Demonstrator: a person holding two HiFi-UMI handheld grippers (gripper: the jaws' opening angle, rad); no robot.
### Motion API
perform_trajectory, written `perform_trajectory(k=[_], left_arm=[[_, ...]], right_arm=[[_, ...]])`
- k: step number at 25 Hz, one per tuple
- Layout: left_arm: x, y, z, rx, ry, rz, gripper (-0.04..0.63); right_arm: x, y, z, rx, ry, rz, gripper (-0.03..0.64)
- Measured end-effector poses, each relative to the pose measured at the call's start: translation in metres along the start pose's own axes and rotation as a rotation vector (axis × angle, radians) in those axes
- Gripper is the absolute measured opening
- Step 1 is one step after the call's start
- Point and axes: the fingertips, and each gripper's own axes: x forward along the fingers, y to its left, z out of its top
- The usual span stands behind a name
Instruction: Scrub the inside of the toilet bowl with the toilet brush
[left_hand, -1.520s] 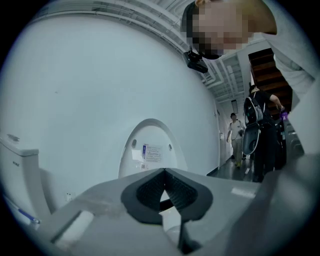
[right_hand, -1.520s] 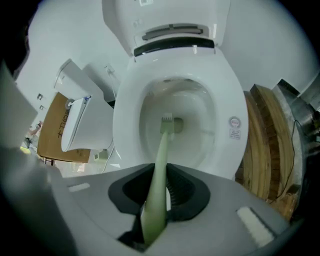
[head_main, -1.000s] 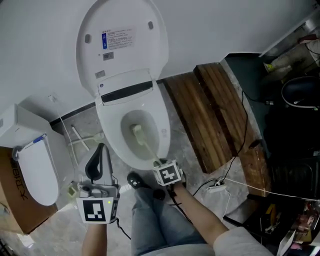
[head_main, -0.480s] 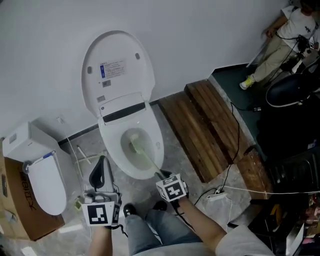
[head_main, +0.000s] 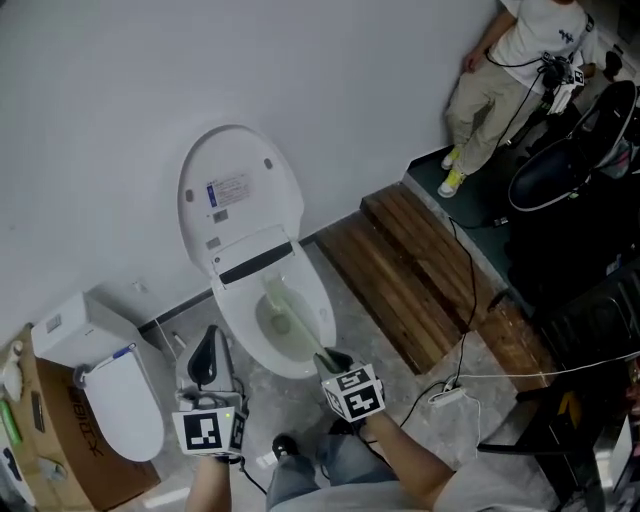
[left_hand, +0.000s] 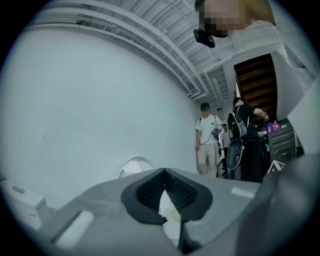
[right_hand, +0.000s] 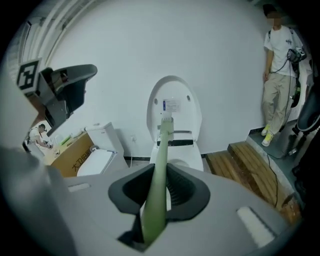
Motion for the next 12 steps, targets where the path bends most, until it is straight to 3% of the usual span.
perform_trajectory(k=[12], left_arm=[[-0.022,0.007,0.044,-0.008,-0.055,-0.060,0.004]], right_arm=[[-0.068,0.035,0.064,-0.041,-0.227,-0.068,0.074]])
